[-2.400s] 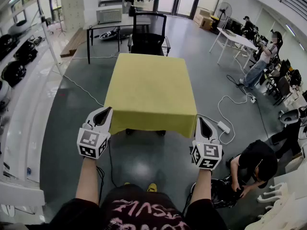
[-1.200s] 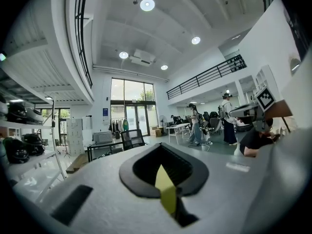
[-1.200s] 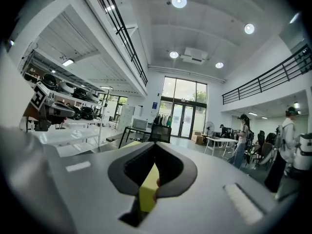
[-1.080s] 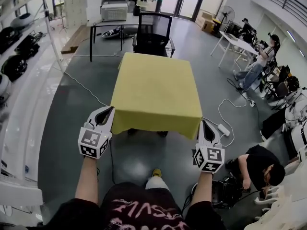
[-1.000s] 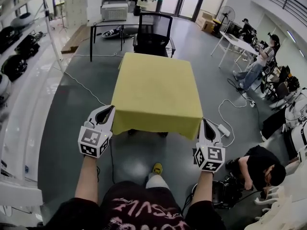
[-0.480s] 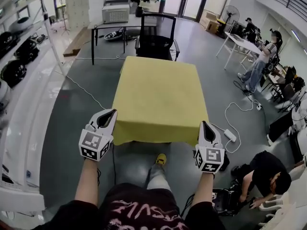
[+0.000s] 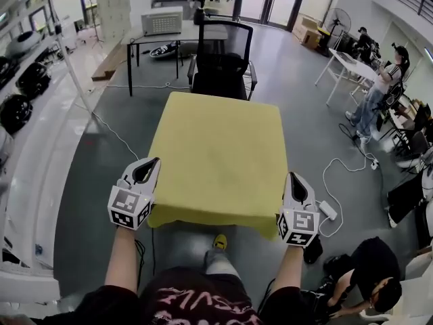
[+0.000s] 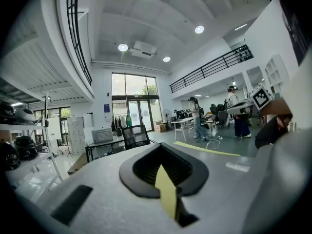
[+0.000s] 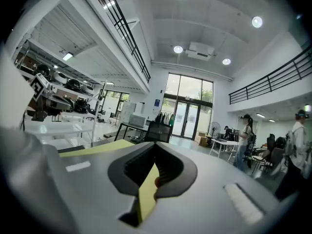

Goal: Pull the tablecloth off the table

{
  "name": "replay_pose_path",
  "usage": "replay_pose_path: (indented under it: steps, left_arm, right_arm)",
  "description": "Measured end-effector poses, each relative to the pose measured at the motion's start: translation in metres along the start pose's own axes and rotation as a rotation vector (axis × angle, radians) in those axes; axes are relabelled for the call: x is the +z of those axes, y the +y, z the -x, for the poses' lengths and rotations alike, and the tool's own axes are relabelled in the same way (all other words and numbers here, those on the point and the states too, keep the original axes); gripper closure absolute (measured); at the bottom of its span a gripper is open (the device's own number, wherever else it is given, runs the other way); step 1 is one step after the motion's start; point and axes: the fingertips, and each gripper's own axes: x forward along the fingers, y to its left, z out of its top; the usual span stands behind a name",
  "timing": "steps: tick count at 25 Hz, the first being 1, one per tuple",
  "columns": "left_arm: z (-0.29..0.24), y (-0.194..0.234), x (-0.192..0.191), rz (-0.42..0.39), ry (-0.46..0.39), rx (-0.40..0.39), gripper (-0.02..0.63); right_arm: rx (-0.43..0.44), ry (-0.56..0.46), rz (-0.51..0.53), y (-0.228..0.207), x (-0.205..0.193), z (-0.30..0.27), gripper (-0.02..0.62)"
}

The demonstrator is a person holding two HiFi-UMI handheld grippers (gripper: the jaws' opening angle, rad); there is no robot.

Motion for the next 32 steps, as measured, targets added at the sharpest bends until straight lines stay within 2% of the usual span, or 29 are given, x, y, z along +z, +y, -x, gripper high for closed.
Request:
replay_pose_path:
  steps: [4,8,13,22,32]
  left_arm:
    - [-0.063,0.004,0.014,0.003,0.017,0.018,0.598]
    - [-0.124,-0.007,0.029,-0.018,0.029,0.001,0.598]
    - [-0.174,-0.01,0.037,-0.028,0.042,0.007,0.598]
    - [-0.207,0.008,0.054,-0.027,0.037,0.037,0.598]
    - [-0.215,0.045,0.054,-0.021,0.018,0.029,0.598]
  right_arm:
    - [0.02,0.009,-0.008,-0.038,-0.006,-0.055,0.583]
    - [0.054,0.024,-0.008,-0.066,-0.012,-0.104,0.583]
    - [0.095,0.021,-0.021,-0.089,-0.013,-0.149,0.583]
    - [0.114,0.014,-0.045,-0.114,-0.005,-0.184,0.583]
    - [0.107,0.023,-0.007,-0.098,0.01,-0.205,0.583]
